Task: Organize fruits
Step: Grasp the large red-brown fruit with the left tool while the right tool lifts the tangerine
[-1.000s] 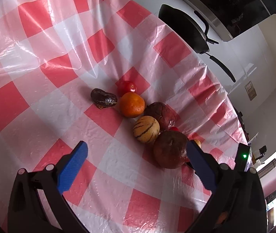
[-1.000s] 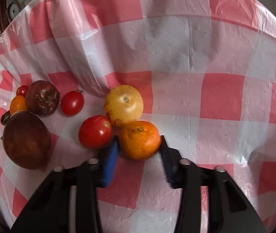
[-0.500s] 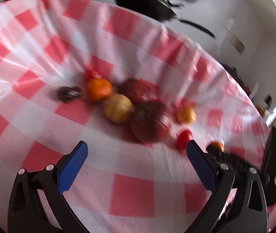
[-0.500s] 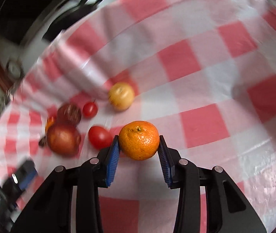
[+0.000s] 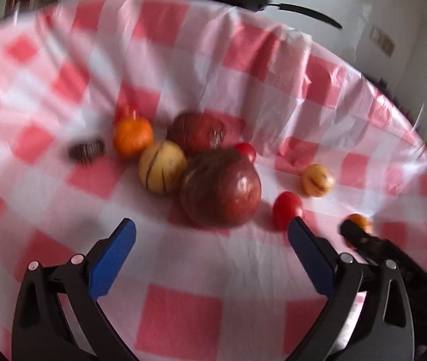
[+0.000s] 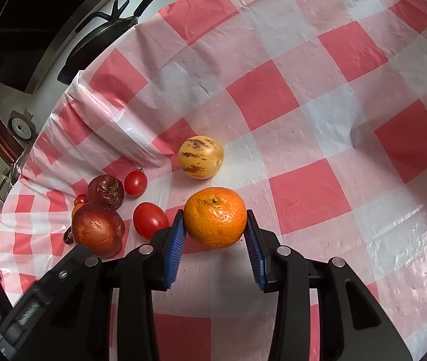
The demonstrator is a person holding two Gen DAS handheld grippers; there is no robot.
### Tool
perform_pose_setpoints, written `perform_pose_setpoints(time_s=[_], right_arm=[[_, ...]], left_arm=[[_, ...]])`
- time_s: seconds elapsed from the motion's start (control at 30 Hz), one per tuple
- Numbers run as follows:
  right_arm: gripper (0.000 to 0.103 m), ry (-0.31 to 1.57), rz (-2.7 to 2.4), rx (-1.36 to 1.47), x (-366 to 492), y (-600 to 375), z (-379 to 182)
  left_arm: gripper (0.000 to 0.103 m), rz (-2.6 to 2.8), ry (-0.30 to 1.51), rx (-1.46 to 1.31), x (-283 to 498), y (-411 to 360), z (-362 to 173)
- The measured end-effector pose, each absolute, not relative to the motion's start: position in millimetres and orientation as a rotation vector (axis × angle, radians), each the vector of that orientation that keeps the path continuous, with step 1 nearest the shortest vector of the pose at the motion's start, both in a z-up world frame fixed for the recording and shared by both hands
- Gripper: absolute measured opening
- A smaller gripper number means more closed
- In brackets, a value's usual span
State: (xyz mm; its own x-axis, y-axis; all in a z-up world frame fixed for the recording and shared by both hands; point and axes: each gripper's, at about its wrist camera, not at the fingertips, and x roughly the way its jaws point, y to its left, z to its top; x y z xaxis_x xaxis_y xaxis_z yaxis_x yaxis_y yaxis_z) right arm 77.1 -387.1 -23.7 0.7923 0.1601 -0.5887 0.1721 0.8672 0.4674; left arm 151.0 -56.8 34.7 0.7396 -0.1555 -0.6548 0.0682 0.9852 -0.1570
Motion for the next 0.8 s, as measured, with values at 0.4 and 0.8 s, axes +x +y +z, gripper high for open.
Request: perform_pose_setpoints(time_s=[0.4,0.8], right_arm=[[0.04,0.674,0.0,0.532,77.8,-387.3,-25.2],[0.04,0.662,0.024,0.522,75.7,-386.4,-24.8]], left_arm=[[0.067,-0.142,0.737,0.321,184.8,-101.0,23.0],[0.063,-0.316,0.744,0.014,166.4,-57.3,35.0]])
